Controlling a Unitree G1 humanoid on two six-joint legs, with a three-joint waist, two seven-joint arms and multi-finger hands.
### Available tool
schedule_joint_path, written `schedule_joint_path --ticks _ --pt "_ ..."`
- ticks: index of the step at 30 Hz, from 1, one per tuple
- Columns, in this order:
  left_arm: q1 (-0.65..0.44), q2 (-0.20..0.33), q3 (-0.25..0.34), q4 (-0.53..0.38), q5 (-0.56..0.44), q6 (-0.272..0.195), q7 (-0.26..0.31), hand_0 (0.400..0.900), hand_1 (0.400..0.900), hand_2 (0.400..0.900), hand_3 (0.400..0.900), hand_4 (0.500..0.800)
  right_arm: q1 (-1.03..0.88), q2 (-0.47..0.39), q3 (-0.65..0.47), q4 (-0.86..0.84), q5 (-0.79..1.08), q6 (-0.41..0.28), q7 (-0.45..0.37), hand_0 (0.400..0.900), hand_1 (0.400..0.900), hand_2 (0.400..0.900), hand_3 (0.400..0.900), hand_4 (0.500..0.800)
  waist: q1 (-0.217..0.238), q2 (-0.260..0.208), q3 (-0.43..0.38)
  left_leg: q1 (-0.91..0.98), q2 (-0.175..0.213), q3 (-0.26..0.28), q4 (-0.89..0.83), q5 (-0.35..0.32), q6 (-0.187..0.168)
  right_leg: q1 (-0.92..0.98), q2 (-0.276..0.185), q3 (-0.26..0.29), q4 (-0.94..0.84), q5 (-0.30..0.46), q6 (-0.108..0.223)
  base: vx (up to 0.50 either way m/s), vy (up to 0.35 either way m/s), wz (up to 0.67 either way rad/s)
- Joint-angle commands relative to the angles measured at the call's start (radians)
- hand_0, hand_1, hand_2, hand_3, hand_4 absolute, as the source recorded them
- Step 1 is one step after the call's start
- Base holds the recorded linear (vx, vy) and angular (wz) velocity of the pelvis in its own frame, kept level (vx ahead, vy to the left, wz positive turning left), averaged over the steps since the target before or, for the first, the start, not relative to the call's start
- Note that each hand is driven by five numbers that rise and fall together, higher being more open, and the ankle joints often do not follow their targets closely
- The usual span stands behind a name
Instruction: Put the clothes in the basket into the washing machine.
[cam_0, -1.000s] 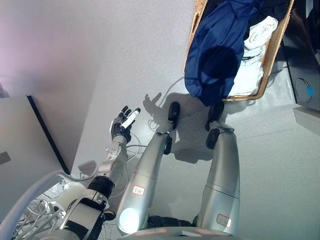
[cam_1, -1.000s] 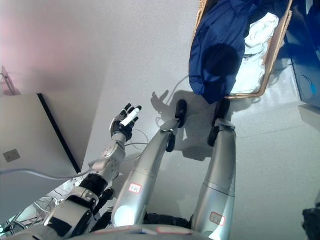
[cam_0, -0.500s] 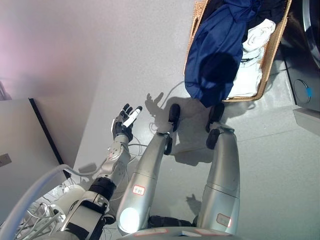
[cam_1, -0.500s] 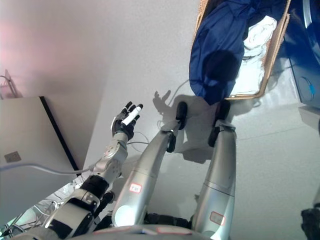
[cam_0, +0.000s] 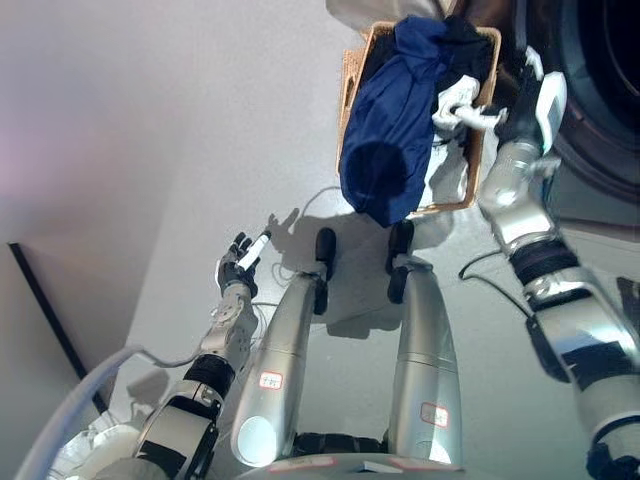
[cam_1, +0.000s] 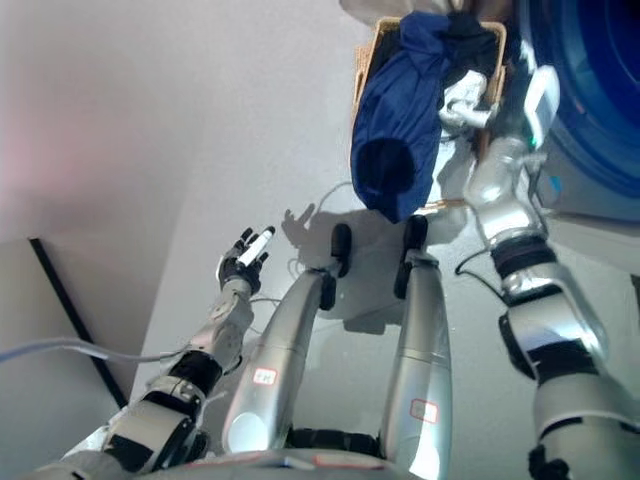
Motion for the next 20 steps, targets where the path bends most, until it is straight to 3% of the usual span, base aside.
schedule_joint_path --ticks 1,4,8,15,20 --pt "0.080 0.056 0.045 0.043 0.104 -0.003 -0.032 0.900 0.900 0.900 0.900 0.800 0.069 0.024 -0.068 -0.029 -0.004 -0.105 0.016 0.900 0.900 0.900 0.900 0.800 -0.029 -0.029 -0.057 0.168 -0.009 -0.015 -0.098 -0.064 -0.002 0.160 0.025 0.014 -0.030 -0.052 0.079 0.02 0.177 -0.25" --pt "0.099 0.038 0.045 0.141 0.176 0.021 -0.071 0.900 0.900 0.900 0.900 0.800 0.220 0.122 -0.081 0.088 0.011 -0.097 0.078 0.900 0.900 0.900 0.900 0.800 -0.031 -0.035 -0.096 0.315 0.001 -0.019 -0.186 -0.056 -0.001 0.324 0.039 -0.010 -0.163 -0.013 0.095 0.05 0.173 -0.22" --pt "0.115 0.047 0.100 0.277 0.247 0.047 -0.095 0.900 0.900 0.900 0.900 0.800 0.373 0.204 -0.113 0.238 0.033 -0.075 0.144 0.900 0.900 0.900 0.900 0.800 -0.036 -0.048 -0.182 0.483 0.009 -0.027 -0.325 -0.030 -0.005 0.516 0.059 -0.024 -0.328 0.027 0.108 0.09 0.105 -0.11" --pt "0.205 0.060 0.180 0.376 0.350 0.081 -0.124 0.900 0.900 0.900 0.900 0.800 0.586 0.287 -0.232 0.420 0.132 -0.043 0.273 0.900 0.900 0.900 0.900 0.800 -0.049 -0.068 -0.319 0.704 0.035 -0.018 -0.568 0.031 -0.006 0.732 0.088 -0.017 -0.576 0.093 0.117 0.06 0.039 -0.10" --pt "0.267 0.049 0.243 0.442 0.353 0.103 -0.136 0.900 0.900 0.900 0.900 0.800 0.662 0.309 -0.302 0.504 0.169 -0.023 0.309 0.900 0.900 0.900 0.900 0.800 -0.050 -0.074 -0.403 0.802 0.053 0.006 -0.689 0.065 -0.010 0.824 0.097 -0.004 -0.704 0.134 0.118 0.05 0.005 -0.14"
